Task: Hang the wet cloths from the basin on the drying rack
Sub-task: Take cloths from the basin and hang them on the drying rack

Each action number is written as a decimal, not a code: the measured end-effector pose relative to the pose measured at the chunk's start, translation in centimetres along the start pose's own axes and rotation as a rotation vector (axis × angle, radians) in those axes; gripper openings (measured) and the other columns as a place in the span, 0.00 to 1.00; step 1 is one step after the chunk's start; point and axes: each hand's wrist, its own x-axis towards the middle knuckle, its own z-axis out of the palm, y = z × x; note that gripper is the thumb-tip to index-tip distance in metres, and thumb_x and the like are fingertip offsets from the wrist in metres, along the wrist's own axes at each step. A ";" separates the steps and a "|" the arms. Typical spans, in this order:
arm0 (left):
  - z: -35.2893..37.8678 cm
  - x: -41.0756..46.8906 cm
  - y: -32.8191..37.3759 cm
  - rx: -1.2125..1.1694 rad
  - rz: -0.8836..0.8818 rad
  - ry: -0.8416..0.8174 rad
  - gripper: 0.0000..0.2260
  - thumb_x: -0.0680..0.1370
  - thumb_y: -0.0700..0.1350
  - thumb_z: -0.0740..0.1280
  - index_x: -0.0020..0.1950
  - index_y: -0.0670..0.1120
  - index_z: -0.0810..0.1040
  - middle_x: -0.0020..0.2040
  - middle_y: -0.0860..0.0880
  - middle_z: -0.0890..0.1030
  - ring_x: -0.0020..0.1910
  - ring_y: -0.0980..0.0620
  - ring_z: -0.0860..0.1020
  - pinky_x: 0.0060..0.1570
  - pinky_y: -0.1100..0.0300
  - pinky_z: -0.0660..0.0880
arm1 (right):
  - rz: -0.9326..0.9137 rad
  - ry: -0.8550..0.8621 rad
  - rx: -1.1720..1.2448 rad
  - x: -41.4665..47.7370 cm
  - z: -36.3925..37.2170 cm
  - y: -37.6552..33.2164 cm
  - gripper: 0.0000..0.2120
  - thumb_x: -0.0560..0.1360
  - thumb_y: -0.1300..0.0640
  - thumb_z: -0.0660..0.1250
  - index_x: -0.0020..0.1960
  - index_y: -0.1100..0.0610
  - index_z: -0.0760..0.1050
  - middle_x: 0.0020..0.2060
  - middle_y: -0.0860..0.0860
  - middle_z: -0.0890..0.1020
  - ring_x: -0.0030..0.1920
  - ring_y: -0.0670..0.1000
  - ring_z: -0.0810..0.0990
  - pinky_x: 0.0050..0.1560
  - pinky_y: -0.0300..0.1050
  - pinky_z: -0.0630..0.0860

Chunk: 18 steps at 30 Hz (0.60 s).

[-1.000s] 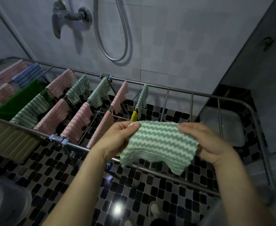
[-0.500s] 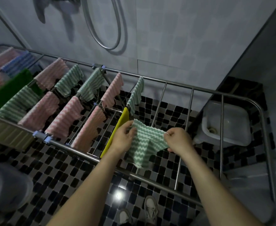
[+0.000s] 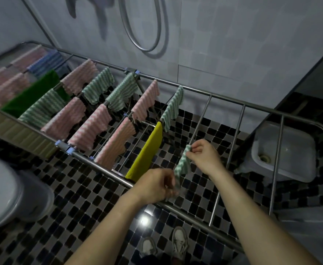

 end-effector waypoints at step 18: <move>-0.2 -1.5 -0.1 0.203 0.072 0.068 0.06 0.73 0.48 0.73 0.46 0.50 0.79 0.41 0.55 0.81 0.39 0.58 0.78 0.41 0.63 0.76 | -0.078 -0.005 -0.221 1.3 -0.7 -2.0 0.05 0.72 0.58 0.74 0.45 0.53 0.78 0.39 0.49 0.81 0.42 0.50 0.80 0.40 0.41 0.73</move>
